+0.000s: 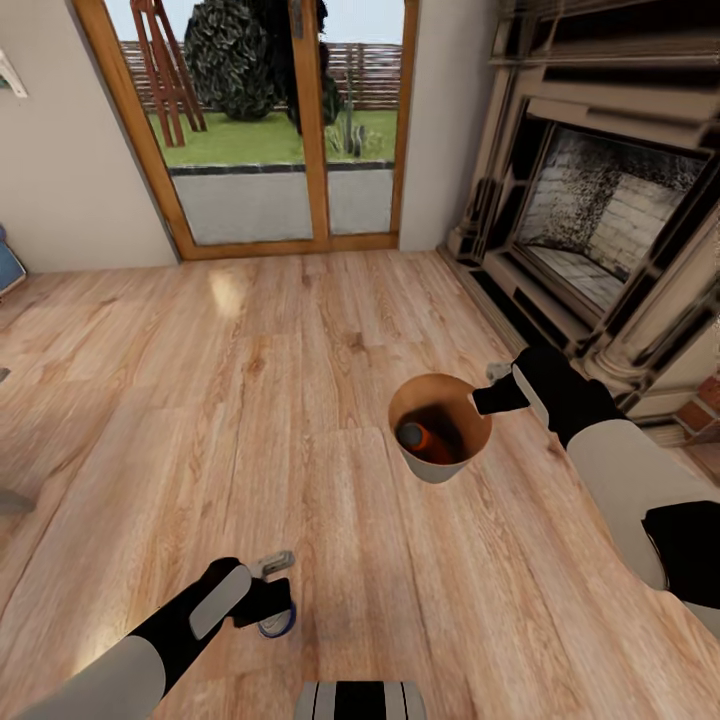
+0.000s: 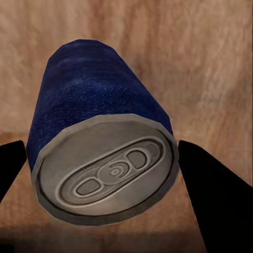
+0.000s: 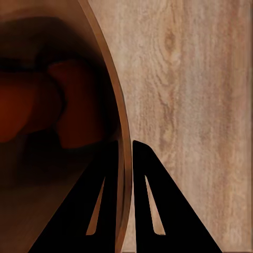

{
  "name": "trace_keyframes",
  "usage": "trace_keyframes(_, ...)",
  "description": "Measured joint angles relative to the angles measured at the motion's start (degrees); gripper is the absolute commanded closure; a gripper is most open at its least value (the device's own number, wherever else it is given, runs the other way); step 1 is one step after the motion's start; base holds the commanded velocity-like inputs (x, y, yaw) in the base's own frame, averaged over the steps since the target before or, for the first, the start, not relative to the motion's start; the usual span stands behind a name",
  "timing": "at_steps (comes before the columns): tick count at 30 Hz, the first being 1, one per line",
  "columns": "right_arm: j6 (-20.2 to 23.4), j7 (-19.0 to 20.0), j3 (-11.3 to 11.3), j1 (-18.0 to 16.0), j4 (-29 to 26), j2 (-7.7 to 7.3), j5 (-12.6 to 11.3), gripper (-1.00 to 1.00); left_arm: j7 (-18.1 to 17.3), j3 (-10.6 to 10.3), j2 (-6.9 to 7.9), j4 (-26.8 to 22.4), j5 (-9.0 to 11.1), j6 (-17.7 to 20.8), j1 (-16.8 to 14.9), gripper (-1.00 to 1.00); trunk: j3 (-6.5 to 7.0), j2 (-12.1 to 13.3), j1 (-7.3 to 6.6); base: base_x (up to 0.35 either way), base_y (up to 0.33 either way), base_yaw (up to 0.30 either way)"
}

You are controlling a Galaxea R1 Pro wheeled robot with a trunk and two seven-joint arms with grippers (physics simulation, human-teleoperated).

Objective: Put the three can of soda from the living room inside the tash can in the kitchen.

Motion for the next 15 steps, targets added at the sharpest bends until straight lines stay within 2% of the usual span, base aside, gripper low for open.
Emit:
trace_keyframes(3,-0.01,-0.09,0.03,0.03,0.41,0.03,0.11,1.0,0.05,0.05,0.08,-1.75,-0.05,1.34,0.0,1.0,0.66,0.04,-0.08,0.0,0.0,0.0)
trace_keyframes(6,-0.01,-0.12,0.04,0.04,0.82,0.06,0.03,1.0,0.19,0.16,0.85,-4.42,-0.07,2.43,0.04,1.0,1.33,0.08,-0.16,0.0,0.0,0.0)
trace_keyframes(10,0.03,-0.44,0.09,0.09,1.85,0.09,-0.31,1.0,0.32,0.33,1.86,-8.71,0.06,4.0,0.07,1.0,2.05,1.67,-1.03,0.0,0.0,0.0)
trace_keyframes(13,0.09,-2.92,0.1,0.13,3.08,0.18,-1.07,1.0,0.38,0.4,2.28,-10.58,0.04,4.83,0.08,1.0,2.59,2.88,-1.68,0.0,0.0,0.0)
trace_keyframes(15,-0.01,-4.26,0.13,0.13,3.4,0.24,0.41,1.0,0.39,0.44,2.39,-11.34,0.05,5.4,0.09,1.0,2.95,3.68,-2.13,0.0,0.0,0.0)
